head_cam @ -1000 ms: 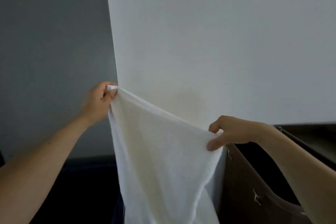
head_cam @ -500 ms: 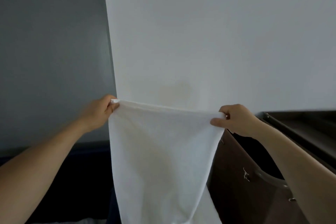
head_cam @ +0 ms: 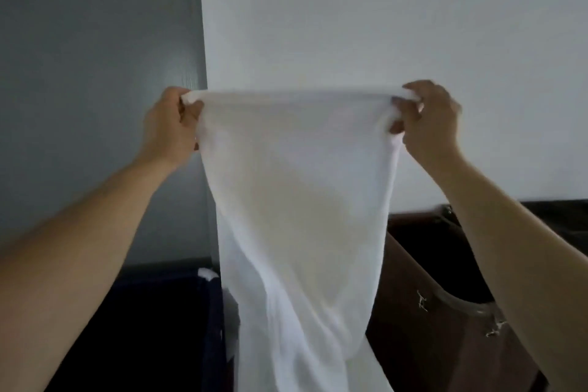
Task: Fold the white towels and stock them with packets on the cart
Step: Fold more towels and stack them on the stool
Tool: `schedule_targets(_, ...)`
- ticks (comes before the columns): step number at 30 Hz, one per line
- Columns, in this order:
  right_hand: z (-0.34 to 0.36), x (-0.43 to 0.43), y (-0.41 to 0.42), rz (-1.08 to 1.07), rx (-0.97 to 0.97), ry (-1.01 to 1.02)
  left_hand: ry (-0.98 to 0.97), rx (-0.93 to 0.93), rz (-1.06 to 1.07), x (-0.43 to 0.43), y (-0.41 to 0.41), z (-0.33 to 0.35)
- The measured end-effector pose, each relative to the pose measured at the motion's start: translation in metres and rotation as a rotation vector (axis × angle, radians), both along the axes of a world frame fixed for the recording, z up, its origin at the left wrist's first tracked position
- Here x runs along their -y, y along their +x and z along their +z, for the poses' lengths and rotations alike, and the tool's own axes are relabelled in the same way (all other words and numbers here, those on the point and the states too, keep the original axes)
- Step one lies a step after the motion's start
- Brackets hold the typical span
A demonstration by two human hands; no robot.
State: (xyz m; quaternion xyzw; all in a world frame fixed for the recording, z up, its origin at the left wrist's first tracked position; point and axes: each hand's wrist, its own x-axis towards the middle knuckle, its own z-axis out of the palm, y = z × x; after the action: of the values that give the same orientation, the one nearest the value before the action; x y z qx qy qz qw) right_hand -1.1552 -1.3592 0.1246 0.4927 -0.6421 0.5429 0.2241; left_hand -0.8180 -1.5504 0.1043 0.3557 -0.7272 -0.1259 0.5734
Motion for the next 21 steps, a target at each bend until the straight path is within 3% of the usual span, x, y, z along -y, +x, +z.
schedule_targets(2, 0.023, -0.018, 0.014, 0.213, 0.251, -0.098, -0.031, 0.006, 0.028, -0.017, 0.0, 0.014)
schedule_targets(4, 0.023, -0.039, 0.015, 0.314, 0.392, -0.008, -0.044, 0.047, 0.061, -0.04, -0.001, 0.015)
schedule_targets(6, 0.024, -0.067, 0.008, 0.287, 0.342, -0.028, -0.108, 0.037, 0.083, -0.065, 0.001, 0.022)
schedule_targets(10, 0.031, -0.12, 0.001, 0.279, 0.292, -0.277, -0.212, -0.055, 0.123, -0.136, -0.007, 0.044)
schedule_targets(14, 0.02, -0.158, -0.015, 0.259, 0.204, -0.143, -0.219, -0.044, 0.185, -0.203, -0.014, 0.036)
schedule_targets(21, 0.032, -0.206, -0.005, 0.281, 0.172, -0.198, -0.198, -0.134, 0.238, -0.255, -0.001, 0.044)
